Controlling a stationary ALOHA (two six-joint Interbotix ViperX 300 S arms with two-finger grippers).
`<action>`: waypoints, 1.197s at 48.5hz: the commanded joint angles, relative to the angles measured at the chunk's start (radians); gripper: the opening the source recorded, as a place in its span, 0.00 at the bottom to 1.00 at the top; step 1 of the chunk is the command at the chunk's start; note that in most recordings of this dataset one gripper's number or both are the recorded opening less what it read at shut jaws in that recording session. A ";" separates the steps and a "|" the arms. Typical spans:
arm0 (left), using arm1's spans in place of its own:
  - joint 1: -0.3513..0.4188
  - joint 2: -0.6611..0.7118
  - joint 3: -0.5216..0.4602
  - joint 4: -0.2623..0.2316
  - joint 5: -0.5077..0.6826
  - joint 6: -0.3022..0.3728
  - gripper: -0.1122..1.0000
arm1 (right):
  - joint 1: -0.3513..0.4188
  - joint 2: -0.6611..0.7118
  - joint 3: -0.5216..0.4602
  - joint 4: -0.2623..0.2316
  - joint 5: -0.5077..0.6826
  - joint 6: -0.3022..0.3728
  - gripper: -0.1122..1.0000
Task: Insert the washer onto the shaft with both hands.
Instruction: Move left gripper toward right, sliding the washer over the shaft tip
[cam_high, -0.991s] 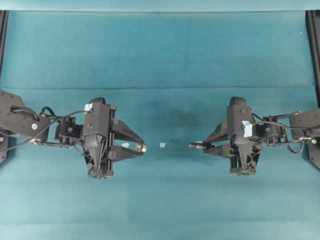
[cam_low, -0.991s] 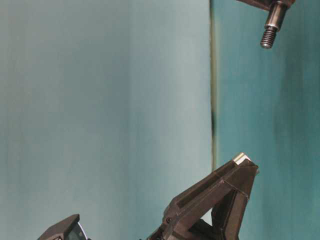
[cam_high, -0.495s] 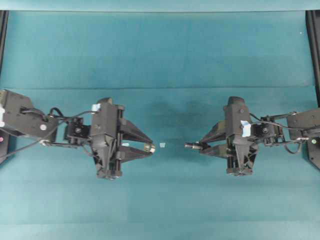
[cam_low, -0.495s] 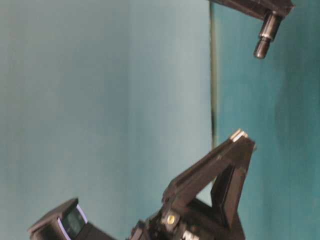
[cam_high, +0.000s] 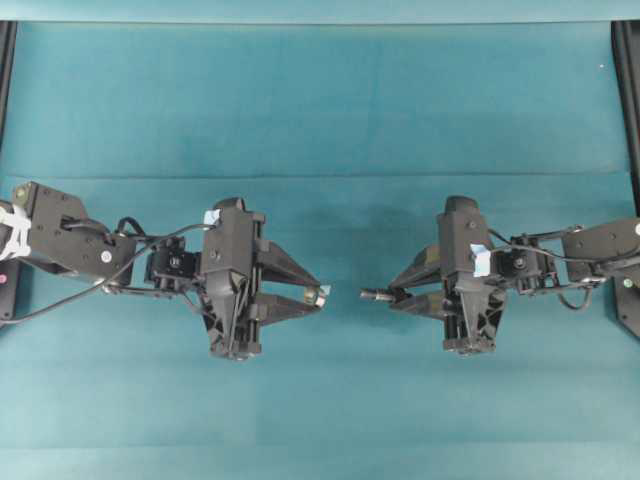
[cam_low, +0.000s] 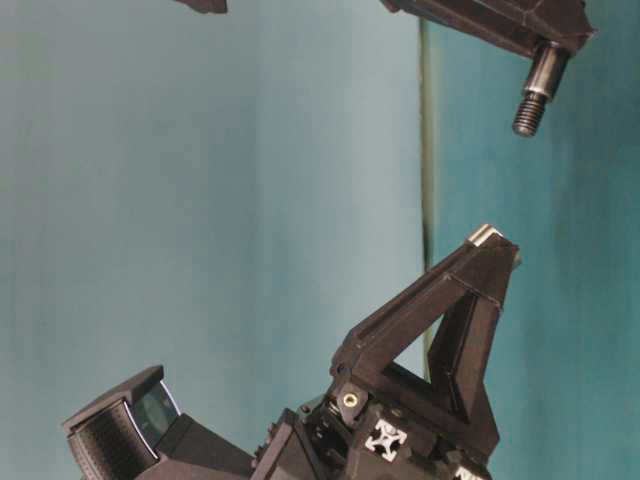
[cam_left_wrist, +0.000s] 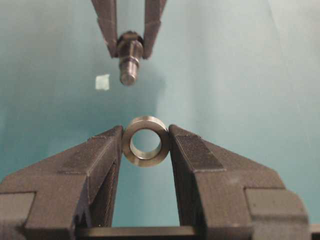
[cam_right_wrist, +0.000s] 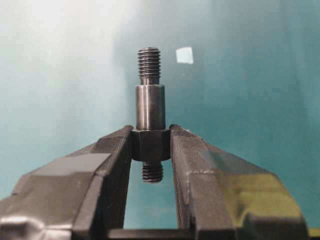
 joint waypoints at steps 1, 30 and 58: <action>0.002 -0.005 -0.014 0.000 -0.011 0.000 0.42 | 0.008 0.002 -0.018 0.002 -0.021 0.008 0.10; 0.002 0.037 -0.048 0.000 -0.012 -0.002 0.42 | 0.023 0.038 -0.048 0.002 -0.052 0.011 0.10; -0.005 0.066 -0.074 0.000 -0.012 -0.002 0.42 | 0.021 0.054 -0.064 0.002 -0.077 0.011 0.10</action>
